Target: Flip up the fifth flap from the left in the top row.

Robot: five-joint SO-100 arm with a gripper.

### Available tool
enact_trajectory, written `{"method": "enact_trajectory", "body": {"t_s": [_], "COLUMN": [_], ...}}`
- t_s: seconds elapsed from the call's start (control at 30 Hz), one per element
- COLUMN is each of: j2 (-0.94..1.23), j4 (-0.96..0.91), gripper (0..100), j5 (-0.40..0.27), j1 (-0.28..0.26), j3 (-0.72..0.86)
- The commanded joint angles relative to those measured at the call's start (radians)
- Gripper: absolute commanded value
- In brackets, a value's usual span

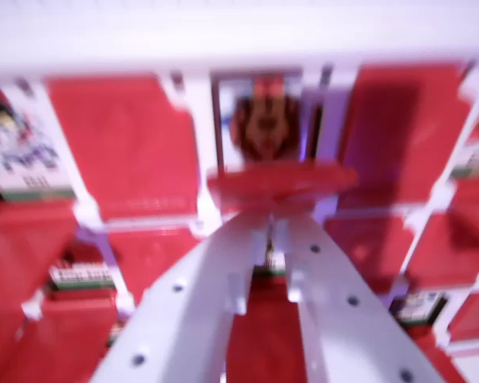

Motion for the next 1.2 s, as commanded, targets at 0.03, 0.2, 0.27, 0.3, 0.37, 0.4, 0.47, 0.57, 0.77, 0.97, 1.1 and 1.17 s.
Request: {"method": "enact_trajectory", "body": {"t_s": [0.03, 0.2, 0.27, 0.3, 0.37, 0.4, 0.47, 0.57, 0.77, 0.97, 1.1, 1.17], "j2": [0.086, 0.101, 0.110, 0.117, 0.126, 0.127, 0.129, 0.146, 0.235, 0.275, 0.224, 0.187], "j4": [-0.092, -0.212, -0.281, -0.330, -0.388, -0.388, -0.374, -0.322, -0.285, -0.242, -0.229, -0.222], "gripper": [0, 0, 0, 0, 0, 0, 0, 0, 0, 0, 0, 0], "j5": [0.000, 0.032, 0.035, 0.035, 0.037, 0.035, 0.020, 0.018, 0.023, 0.037, 0.032, 0.028], "j1": [0.003, 0.006, 0.008, 0.009, 0.012, 0.014, 0.014, 0.014, 0.009, 0.003, 0.000, -0.002], "j3": [-0.126, -0.104, -0.080, -0.060, -0.037, -0.040, -0.041, -0.014, 0.118, 0.155, 0.100, 0.058]}}
